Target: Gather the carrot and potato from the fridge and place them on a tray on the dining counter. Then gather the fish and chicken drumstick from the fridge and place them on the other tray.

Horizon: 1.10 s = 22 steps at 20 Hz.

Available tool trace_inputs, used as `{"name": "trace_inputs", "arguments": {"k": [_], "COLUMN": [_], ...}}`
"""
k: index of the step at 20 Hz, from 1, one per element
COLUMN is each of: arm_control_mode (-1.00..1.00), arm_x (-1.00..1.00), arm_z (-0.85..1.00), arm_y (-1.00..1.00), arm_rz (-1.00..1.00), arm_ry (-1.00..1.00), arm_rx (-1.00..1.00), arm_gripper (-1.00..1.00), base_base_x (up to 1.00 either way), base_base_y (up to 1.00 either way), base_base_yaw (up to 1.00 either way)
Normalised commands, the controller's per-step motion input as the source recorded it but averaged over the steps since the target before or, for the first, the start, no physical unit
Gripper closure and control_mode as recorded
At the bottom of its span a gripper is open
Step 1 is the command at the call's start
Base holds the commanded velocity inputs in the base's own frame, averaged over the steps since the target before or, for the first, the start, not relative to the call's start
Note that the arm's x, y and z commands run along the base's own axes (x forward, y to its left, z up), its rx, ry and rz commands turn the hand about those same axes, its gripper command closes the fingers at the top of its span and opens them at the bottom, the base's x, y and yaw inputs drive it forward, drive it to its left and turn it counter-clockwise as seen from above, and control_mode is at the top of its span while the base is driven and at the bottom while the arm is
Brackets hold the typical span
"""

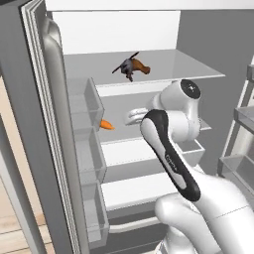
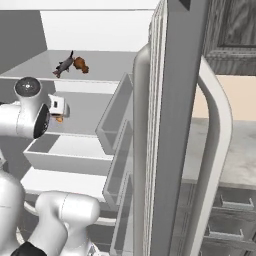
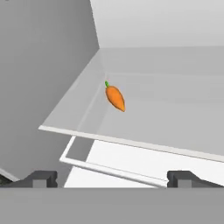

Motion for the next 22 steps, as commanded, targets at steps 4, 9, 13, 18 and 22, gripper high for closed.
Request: {"name": "trace_inputs", "arguments": {"k": [4, 9, 13, 18, 22], "arm_control_mode": [-1.00, -1.00, -1.00, -1.00, -1.00], "arm_x": [0.13, 0.68, 0.50, 0.47, 0.24], "arm_z": [-0.21, -0.15, -0.41, -0.36, -0.21], "arm_y": [0.33, 0.15, 0.20, 0.25, 0.09], "arm_rz": [0.00, 0.00, 0.00, 0.00, 0.02], "arm_ry": [0.08, 0.08, 0.00, 0.00, 0.02], "arm_rx": [-0.08, -0.01, -0.07, -0.06, -0.04], "arm_gripper": [-1.00, -1.00, -1.00, -1.00, -1.00], "base_base_x": [0.00, 0.00, 0.00, 0.00, 0.00], "base_base_y": [0.00, 0.00, 0.00, 0.00, 0.00], "base_base_yaw": [0.00, 0.00, 0.00, 0.00, 0.00]}}
